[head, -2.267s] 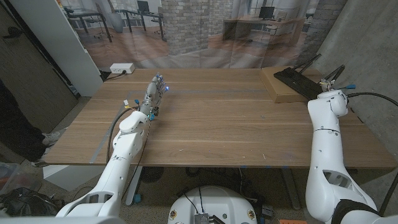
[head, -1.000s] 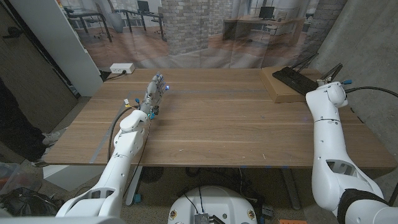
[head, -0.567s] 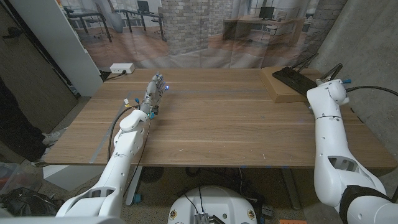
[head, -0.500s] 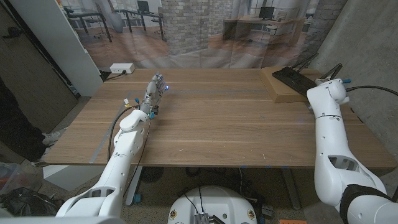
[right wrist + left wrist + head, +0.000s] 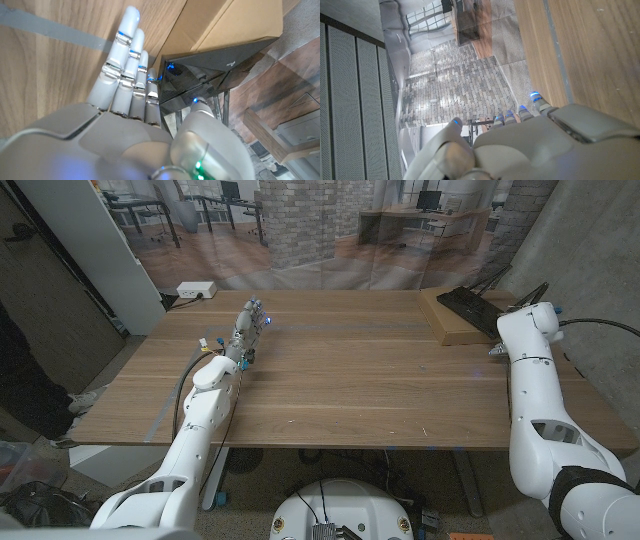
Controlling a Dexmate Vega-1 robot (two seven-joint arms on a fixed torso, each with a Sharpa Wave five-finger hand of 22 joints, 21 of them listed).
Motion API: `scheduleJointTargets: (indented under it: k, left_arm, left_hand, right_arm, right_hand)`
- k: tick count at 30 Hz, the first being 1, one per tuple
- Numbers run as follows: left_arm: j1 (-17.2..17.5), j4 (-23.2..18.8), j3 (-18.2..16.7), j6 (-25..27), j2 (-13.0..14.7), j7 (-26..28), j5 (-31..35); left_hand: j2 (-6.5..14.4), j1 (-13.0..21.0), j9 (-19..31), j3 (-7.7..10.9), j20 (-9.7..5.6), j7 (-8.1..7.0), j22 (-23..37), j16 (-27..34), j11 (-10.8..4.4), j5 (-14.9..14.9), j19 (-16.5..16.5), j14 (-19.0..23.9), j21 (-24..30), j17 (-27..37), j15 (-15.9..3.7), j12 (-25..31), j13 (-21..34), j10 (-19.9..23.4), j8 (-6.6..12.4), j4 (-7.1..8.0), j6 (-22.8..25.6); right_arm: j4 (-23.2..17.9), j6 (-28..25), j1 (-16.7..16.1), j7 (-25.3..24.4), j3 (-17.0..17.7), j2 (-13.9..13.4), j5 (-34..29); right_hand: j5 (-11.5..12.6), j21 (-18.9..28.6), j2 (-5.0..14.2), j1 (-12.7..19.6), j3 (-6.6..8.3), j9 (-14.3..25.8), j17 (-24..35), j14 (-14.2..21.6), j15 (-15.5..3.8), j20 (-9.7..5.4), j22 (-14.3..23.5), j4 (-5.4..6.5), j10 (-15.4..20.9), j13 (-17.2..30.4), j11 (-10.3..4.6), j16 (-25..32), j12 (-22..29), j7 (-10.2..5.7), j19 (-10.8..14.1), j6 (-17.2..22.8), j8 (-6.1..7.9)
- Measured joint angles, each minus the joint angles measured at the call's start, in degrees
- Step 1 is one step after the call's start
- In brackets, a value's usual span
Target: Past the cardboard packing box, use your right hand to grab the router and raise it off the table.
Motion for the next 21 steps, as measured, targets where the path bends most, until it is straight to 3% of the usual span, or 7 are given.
scheduleJointTargets:
  k: [6, 9, 11, 15, 19, 20, 21]
  left_arm:
    - [-0.7, 0.9, -0.1, -0.1, -0.2, -0.2, 0.3]
    - [-0.9, 1.2, -0.2, -0.1, -0.3, -0.2, 0.4]
    - [-1.2, 1.6, -0.2, -0.2, -0.4, -0.4, 0.5]
    - [-1.5, 2.1, -0.3, -0.2, -0.6, -0.4, 0.6]
    - [-1.8, 2.6, -0.4, -0.2, -0.7, -0.6, 0.9]
    - [-1.9, 2.7, -0.4, -0.2, -0.7, -0.6, 0.9]
    - [-2.0, 2.8, -0.4, -0.3, -0.8, -0.7, 1.0]
  left_hand:
    - [0.0, 0.0, 0.0, 0.00, 0.03, 0.00, 0.0, 0.0, 0.00, 0.0, 0.0, 0.0, 0.0, 0.0, 0.00, 0.0, 0.0, 0.0, 0.00, 0.00, 0.0]
    - [0.0, 0.0, 0.0, 0.00, 0.02, 0.00, 0.0, 0.0, 0.00, 0.0, 0.0, 0.0, 0.0, 0.0, 0.00, 0.0, 0.0, 0.0, 0.00, 0.00, 0.0]
    - [0.0, 0.0, 0.0, 0.00, 0.02, 0.00, 0.0, 0.0, 0.00, 0.0, 0.0, 0.0, 0.0, 0.0, 0.00, 0.0, 0.0, 0.0, 0.00, 0.00, 0.0]
    - [0.0, 0.0, 0.0, 0.00, 0.02, 0.00, 0.0, 0.0, 0.00, 0.0, 0.0, 0.0, 0.0, 0.0, 0.00, 0.0, 0.0, 0.0, 0.00, 0.00, 0.0]
    - [0.0, 0.0, 0.0, 0.00, 0.02, 0.00, 0.0, 0.0, 0.00, 0.0, 0.0, 0.0, -0.4, 0.0, 0.00, 0.0, 0.0, 0.0, 0.00, 0.00, 0.0]
    - [0.0, 0.0, 0.0, 0.00, 0.02, 0.00, 0.0, 0.0, 0.00, 0.0, 0.0, 0.0, -0.4, 0.0, 0.00, 0.0, 0.0, 0.0, 0.00, 0.00, 0.0]
    - [0.0, 0.0, 0.0, 0.00, 0.02, 0.00, 0.0, 0.0, 0.00, 0.0, 0.0, 0.0, -0.4, 0.0, 0.00, 0.0, 0.0, 0.0, 0.00, 0.00, 0.0]
  right_arm:
    - [1.5, -0.5, 1.0, 0.7, 1.3, -0.2, 2.6]
    - [1.8, -0.5, 1.3, 0.8, 2.0, -0.2, 3.9]
    - [2.2, -0.5, 1.7, 0.6, 2.9, -0.1, 5.2]
    - [2.5, -0.4, 2.1, 0.0, 4.0, 0.2, 6.8]
    - [2.8, 0.1, 2.5, -1.6, 5.7, 1.0, 8.8]
    - [2.8, 0.3, 2.5, -2.1, 5.7, 1.0, 9.3]
    - [2.8, 0.6, 2.5, -2.5, 6.4, 1.5, 9.7]
  right_hand:
    - [0.0, 1.0, 2.15, 9.7, 3.75, 0.0, 1.8, -1.2, -1.47, -1.42, 0.3, -4.51, -0.3, 0.2, -0.32, 0.0, 0.0, -0.23, -1.4, -0.7, -0.39]
    - [-0.5, 2.0, 2.63, 14.2, 5.00, 0.1, 3.0, -1.0, -2.43, -2.05, 1.3, -5.72, -0.3, 0.4, -0.32, 0.3, 0.0, -0.31, -2.1, -1.0, -0.39]
    - [-0.7, 3.0, 2.68, 17.0, 5.94, 0.2, 4.4, -0.7, -3.25, -2.69, 2.2, -5.73, -0.3, 0.5, -0.33, 1.3, 0.1, -0.31, -2.7, -1.0, -0.39]
    - [-1.3, 6.4, 2.98, 27.5, 7.72, 0.6, 9.5, -1.2, -5.14, -3.58, 5.4, -5.21, 0.7, 1.4, -2.03, 4.7, 1.6, -0.16, -3.6, -0.8, -0.47]
    - [-1.5, 9.6, -0.04, 33.8, 8.97, 1.3, 14.8, -0.9, -6.93, -4.19, 8.1, -3.96, 1.7, 2.8, -4.45, 8.3, 3.3, -0.24, -4.2, 1.1, -0.03]
    - [-1.6, 10.4, -0.77, 35.4, 9.26, 1.5, 16.1, -0.9, -7.08, -5.58, 8.7, -3.67, 1.8, 3.2, -4.97, 9.0, 3.7, -0.28, -5.6, 1.5, 0.13]
    - [-1.6, 11.2, -1.18, 37.0, 9.50, 1.7, 17.2, -1.2, -7.39, -5.59, 9.3, -3.43, 2.1, 3.6, -5.45, 9.6, 4.1, -0.41, -5.6, 2.1, 0.34]
